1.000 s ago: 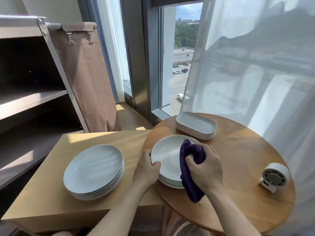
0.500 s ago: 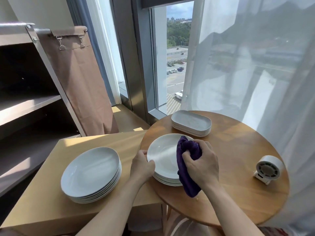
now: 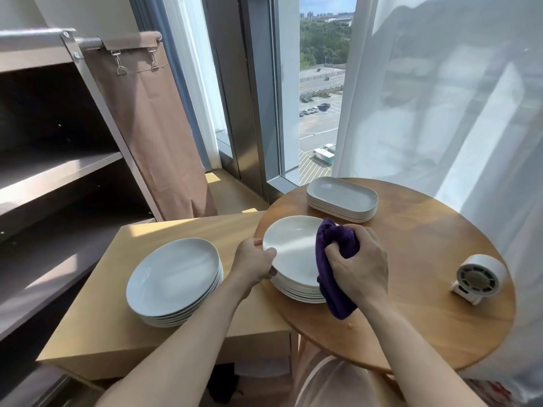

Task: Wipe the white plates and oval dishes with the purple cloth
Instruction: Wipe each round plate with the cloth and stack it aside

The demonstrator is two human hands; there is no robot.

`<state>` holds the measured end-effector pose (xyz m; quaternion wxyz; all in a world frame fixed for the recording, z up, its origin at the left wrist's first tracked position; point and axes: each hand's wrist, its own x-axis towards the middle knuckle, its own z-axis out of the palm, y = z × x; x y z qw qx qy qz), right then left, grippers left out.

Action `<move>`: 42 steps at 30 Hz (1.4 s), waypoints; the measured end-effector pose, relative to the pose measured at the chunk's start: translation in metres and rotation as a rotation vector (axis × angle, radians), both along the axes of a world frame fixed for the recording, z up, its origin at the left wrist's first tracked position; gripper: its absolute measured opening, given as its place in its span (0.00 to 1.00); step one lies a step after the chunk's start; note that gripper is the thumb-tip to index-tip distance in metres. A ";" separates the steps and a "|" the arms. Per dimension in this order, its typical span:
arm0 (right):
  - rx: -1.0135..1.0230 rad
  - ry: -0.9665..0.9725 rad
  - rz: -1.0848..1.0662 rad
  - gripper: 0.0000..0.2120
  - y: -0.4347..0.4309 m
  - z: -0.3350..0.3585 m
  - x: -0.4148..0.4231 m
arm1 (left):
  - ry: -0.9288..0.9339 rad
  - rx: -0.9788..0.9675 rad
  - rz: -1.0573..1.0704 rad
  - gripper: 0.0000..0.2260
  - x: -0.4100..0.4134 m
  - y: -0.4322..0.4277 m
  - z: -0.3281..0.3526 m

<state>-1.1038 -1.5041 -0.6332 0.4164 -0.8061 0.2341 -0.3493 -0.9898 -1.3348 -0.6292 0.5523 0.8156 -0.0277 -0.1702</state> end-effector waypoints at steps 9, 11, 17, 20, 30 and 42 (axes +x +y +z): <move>-0.001 -0.036 -0.010 0.11 0.000 0.002 0.000 | 0.072 -0.141 -0.077 0.19 -0.014 0.018 0.012; 0.002 -0.033 -0.002 0.11 0.001 0.001 0.002 | 0.051 -0.124 -0.090 0.18 -0.017 0.020 0.015; -0.006 -0.037 0.033 0.13 0.005 0.001 0.002 | 0.070 -0.193 -0.028 0.18 -0.021 0.037 0.011; -0.007 -0.040 0.059 0.12 0.008 0.001 0.002 | 0.084 -0.255 0.021 0.21 -0.020 0.052 0.009; 0.031 -0.176 0.072 0.11 0.017 0.006 0.006 | 0.072 -0.346 0.125 0.27 -0.022 0.076 0.003; 0.397 -0.259 -0.164 0.08 -0.016 0.010 0.004 | 0.040 -0.434 0.153 0.07 -0.030 0.046 0.015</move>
